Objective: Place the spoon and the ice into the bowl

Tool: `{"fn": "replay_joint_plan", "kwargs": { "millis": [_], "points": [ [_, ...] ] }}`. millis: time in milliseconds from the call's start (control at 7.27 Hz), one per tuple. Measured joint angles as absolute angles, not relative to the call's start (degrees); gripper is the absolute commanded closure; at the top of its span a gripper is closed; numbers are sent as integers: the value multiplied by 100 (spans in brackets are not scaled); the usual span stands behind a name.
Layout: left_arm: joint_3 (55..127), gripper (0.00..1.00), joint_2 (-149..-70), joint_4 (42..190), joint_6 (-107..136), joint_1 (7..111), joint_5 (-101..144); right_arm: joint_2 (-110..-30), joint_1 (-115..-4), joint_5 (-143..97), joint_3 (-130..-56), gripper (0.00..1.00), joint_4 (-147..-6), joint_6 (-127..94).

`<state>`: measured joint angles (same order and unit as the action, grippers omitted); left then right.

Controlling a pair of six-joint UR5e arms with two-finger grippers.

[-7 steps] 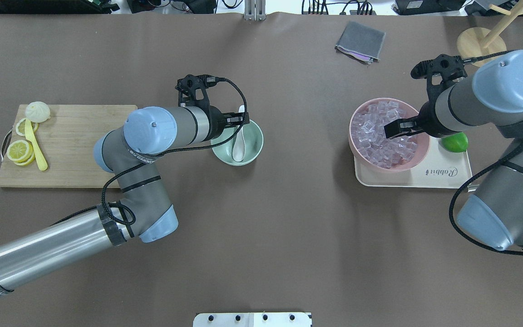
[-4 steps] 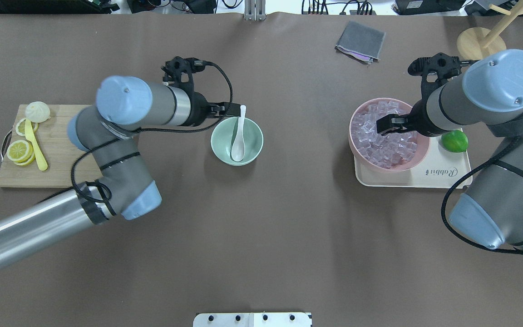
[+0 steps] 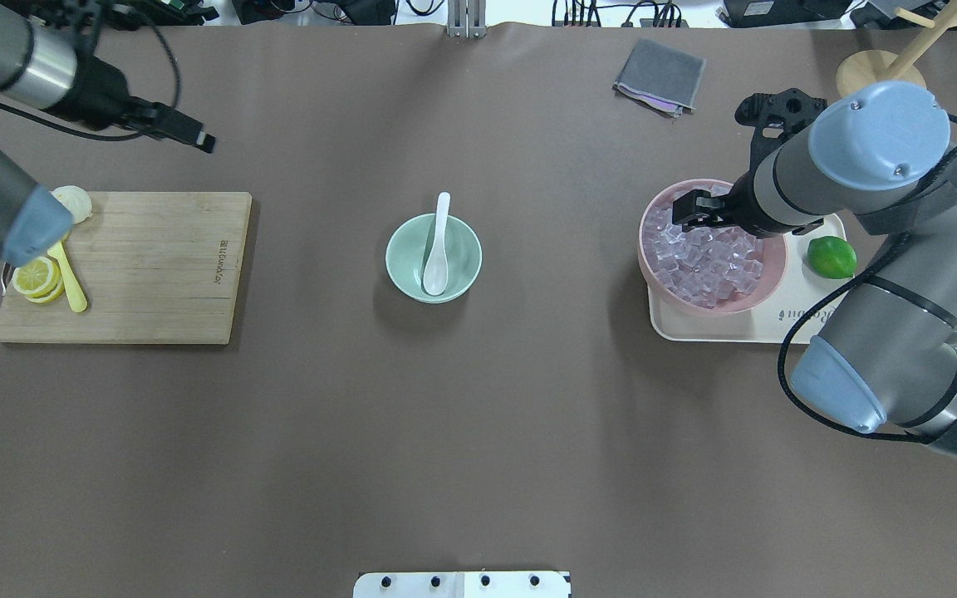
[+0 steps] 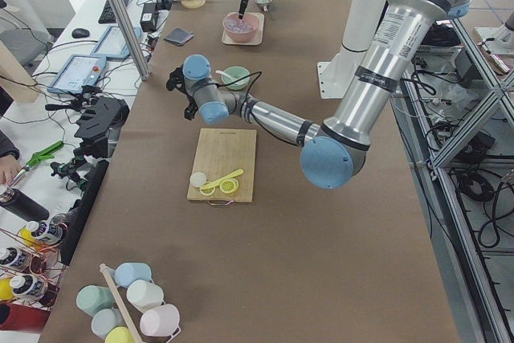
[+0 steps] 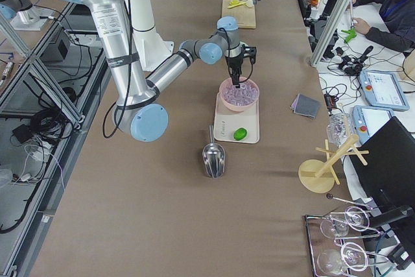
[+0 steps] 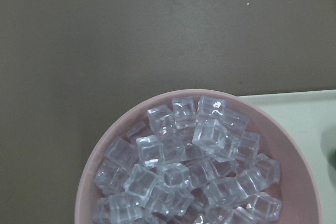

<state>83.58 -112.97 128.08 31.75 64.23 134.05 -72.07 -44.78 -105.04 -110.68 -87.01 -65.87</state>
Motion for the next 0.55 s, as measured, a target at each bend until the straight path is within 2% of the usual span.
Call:
{"fn": "replay_joint_plan", "kwargs": {
  "millis": [412, 550],
  "points": [
    [8313, 0, -10802, 11614, 397, 7606, 13714, -6798, -4435, -10242, -10585, 5, -8675, -7584],
    [8322, 0, -10743, 11383, -71, 7746, 13724, -6705, -4392, -10160, -10427, 10, -8594, -7745]
  ]
}}
